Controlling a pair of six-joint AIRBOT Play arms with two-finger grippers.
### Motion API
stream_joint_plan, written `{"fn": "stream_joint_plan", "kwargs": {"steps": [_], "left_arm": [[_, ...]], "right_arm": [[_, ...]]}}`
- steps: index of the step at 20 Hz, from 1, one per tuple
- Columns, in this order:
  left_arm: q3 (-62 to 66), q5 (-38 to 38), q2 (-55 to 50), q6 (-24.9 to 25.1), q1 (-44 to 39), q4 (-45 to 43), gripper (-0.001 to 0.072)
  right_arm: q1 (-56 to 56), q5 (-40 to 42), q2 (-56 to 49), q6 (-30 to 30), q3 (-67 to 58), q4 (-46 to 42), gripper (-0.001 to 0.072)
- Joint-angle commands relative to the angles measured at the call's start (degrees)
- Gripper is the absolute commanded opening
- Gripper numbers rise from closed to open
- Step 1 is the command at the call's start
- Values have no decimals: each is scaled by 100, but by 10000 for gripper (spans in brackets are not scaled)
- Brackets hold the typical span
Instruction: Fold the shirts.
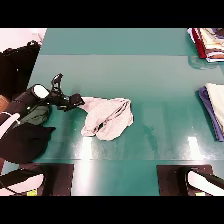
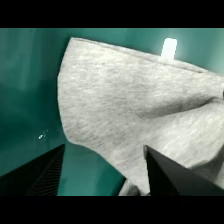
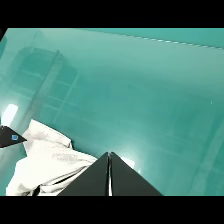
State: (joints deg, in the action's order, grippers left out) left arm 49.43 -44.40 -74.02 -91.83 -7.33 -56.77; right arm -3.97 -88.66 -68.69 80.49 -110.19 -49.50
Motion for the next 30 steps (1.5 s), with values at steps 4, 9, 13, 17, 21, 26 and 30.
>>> {"fn": "stream_joint_plan", "kwargs": {"steps": [4,9,13,17,21,26,30], "left_arm": [[-109,105,-234,245,-9,627,590],[127,170,-293,535,-7,876,21],[1043,-374,-280,942,-7,745,21],[1740,-719,-280,1150,-7,730,21],[1764,-713,-282,1150,-7,702,21],[1764,-721,-282,1150,-7,625,21],[1764,-807,-282,1152,-7,616,21]], "right_arm": [[4,-11,-4,4,-4,-4,17],[4,-289,-4,4,-4,-24,17],[4,-553,105,297,487,-551,17],[31,-116,671,310,2898,-699,18],[752,1401,1115,308,6048,-415,449],[2345,3515,407,-81,7901,1360,447],[3069,4214,-516,-236,7506,1816,439]]}}
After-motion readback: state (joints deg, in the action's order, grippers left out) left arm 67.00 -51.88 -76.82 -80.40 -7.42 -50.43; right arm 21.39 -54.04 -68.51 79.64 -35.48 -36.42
